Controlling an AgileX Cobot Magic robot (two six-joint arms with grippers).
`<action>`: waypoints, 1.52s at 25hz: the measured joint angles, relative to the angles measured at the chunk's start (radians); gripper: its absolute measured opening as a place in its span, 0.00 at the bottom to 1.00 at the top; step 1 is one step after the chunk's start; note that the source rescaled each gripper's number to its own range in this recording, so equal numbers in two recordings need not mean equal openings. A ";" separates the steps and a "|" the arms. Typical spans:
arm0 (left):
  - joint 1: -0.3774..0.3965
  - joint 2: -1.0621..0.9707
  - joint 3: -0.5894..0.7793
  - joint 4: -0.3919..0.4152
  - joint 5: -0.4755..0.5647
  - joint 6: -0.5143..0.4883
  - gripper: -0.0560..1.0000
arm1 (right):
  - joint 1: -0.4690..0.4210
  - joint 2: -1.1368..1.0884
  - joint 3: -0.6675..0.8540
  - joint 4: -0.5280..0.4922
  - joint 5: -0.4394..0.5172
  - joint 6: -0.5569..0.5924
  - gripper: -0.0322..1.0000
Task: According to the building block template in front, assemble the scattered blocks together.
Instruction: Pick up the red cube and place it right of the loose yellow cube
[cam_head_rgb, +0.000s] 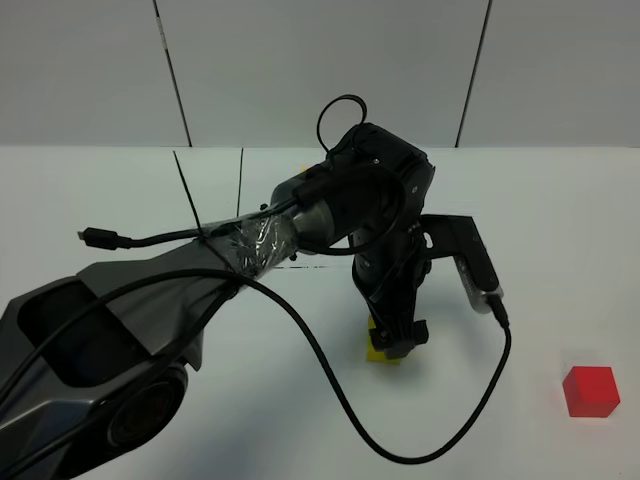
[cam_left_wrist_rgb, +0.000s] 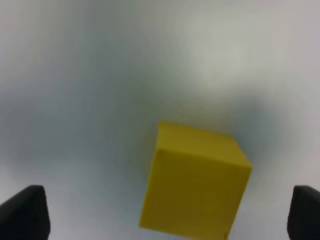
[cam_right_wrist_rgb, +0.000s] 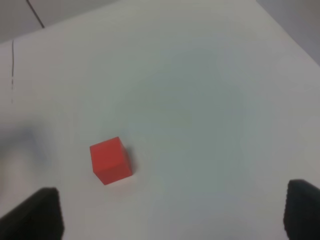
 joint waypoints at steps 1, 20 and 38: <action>0.000 -0.016 0.000 0.011 0.000 -0.038 1.00 | 0.000 0.000 0.000 0.000 0.000 0.000 0.77; 0.674 -0.635 0.582 0.030 0.000 -0.573 0.92 | 0.000 0.000 0.000 0.000 0.000 0.000 0.77; 0.856 -1.949 1.379 -0.019 -0.091 -0.672 0.86 | 0.000 0.000 0.000 0.000 0.000 0.000 0.77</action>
